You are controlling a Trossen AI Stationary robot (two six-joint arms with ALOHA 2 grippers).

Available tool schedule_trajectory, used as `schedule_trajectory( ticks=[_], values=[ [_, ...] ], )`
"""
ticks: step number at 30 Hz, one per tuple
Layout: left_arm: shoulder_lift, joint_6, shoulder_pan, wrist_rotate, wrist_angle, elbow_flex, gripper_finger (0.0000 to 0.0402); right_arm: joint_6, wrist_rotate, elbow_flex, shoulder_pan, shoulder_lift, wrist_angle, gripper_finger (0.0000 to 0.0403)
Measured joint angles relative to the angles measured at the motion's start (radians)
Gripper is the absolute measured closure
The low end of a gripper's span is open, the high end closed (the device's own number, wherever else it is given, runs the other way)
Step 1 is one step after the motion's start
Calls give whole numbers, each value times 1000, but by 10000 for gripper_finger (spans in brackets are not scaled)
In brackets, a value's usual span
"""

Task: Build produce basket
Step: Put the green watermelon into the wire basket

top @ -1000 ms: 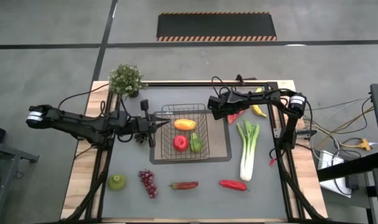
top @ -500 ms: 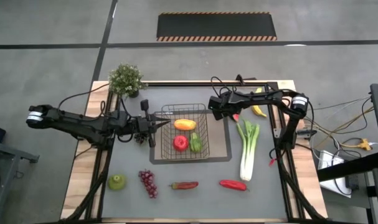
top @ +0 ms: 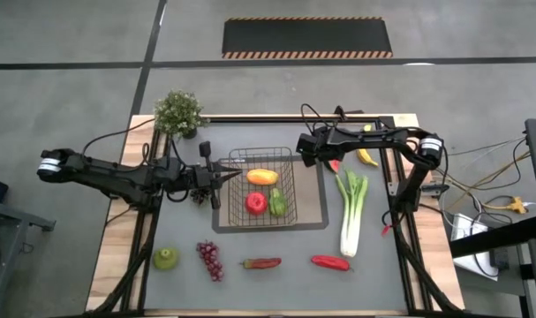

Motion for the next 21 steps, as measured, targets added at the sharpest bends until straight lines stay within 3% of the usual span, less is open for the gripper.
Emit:
schedule_trajectory(
  ticks=[13,17,21],
  values=[
    [1,0,0,0,0,0,400,25,9,-29,-21,15,30,122],
    [1,0,0,0,-1,0,400,27,2,-86,-27,19,124,80],
    [1,0,0,0,-1,0,400,54,1,-132,-29,20,140,65]
  ],
)
